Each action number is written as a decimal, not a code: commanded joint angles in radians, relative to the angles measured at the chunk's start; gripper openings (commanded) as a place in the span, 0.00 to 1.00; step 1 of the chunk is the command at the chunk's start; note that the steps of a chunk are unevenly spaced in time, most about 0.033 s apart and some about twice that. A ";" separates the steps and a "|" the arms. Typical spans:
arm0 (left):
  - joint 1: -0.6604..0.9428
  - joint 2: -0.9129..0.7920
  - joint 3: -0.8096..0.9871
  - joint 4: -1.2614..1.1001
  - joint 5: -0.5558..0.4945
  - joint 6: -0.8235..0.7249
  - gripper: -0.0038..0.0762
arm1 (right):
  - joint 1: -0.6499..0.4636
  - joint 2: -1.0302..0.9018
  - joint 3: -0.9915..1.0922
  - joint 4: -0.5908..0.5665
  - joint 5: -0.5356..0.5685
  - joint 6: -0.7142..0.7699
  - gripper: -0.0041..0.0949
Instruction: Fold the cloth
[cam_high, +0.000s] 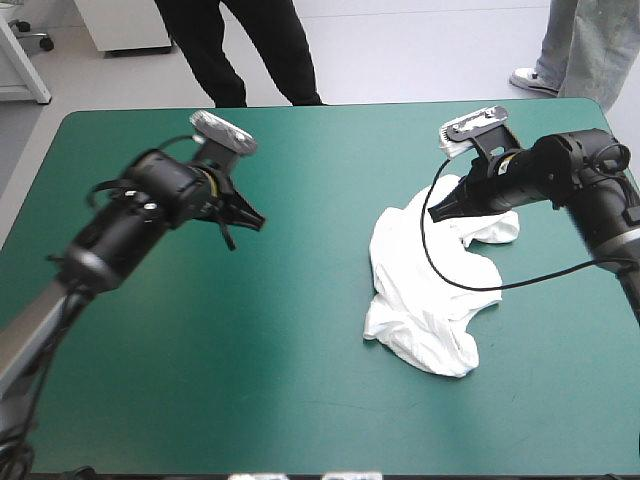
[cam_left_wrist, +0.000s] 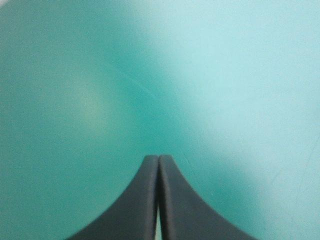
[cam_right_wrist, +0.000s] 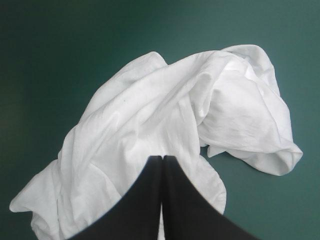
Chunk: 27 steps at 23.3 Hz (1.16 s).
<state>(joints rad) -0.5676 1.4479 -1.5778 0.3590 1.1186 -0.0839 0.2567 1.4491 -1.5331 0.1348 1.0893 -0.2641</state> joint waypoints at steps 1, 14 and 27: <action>-0.001 -0.215 -0.204 0.034 0.042 0.038 0.11 | 0.000 -0.033 -0.031 0.004 -0.045 0.002 0.03; -0.001 -0.496 -0.283 -0.011 0.048 0.018 0.53 | 0.000 0.232 -0.031 -0.007 -0.111 0.103 0.65; -0.001 -0.404 -0.283 -0.019 0.046 0.029 0.53 | 0.000 0.447 -0.031 -0.082 -0.161 0.131 0.60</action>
<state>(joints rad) -0.5676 1.0361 -1.8456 0.3332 1.2370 -0.0529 0.2567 1.9088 -1.5331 0.0596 0.9568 -0.1336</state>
